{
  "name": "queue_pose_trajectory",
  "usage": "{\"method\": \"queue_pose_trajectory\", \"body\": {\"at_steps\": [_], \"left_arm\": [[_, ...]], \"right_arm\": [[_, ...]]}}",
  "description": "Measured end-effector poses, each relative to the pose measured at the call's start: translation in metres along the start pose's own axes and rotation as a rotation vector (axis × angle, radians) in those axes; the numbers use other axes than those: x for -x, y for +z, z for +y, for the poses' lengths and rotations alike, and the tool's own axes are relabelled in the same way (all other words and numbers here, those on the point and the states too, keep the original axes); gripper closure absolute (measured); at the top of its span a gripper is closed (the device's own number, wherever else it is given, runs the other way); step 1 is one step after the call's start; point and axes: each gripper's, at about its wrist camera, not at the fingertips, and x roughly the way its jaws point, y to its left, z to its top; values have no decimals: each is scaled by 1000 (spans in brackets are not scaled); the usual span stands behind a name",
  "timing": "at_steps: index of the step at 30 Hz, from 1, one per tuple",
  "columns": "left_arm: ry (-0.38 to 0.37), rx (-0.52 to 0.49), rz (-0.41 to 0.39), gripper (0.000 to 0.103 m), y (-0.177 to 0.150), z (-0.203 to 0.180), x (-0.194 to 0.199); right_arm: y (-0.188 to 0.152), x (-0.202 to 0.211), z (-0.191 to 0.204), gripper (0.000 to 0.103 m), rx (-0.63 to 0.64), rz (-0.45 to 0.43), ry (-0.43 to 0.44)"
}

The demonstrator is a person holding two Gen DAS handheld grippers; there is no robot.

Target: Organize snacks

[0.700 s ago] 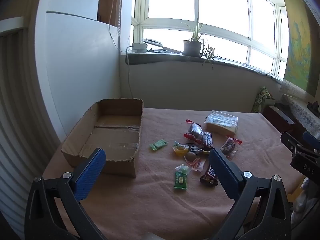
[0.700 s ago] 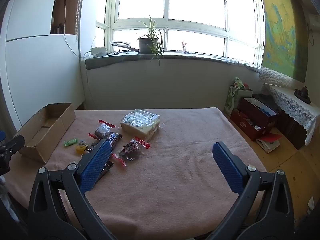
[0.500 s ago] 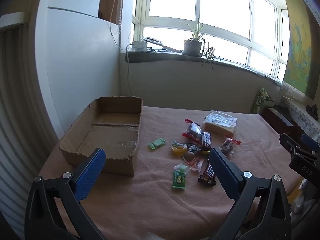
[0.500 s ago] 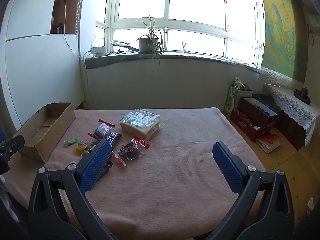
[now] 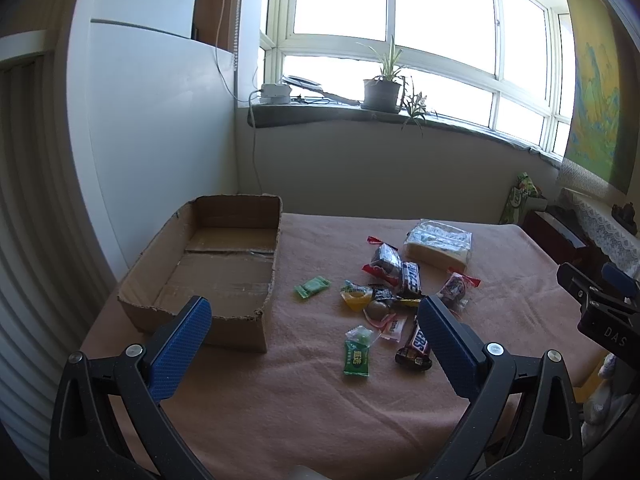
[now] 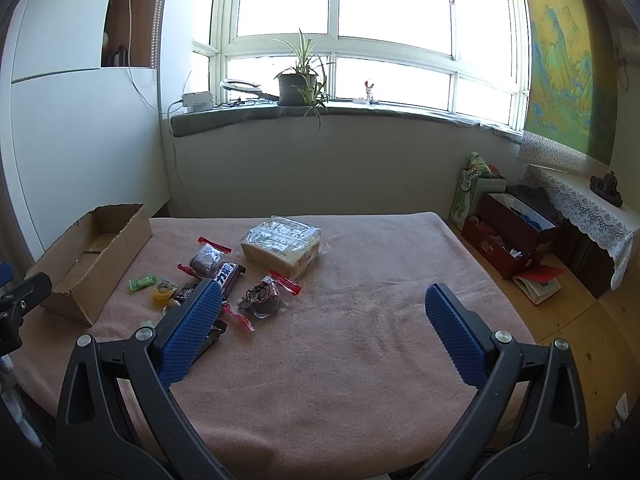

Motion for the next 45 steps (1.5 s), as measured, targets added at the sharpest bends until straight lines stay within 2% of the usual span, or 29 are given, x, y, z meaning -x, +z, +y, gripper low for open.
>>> {"method": "queue_pose_trajectory", "body": {"at_steps": [45], "left_arm": [[-5, -11, 12, 1, -2, -3, -3]], "right_arm": [[-11, -6, 9, 0, 2, 18, 14]]}}
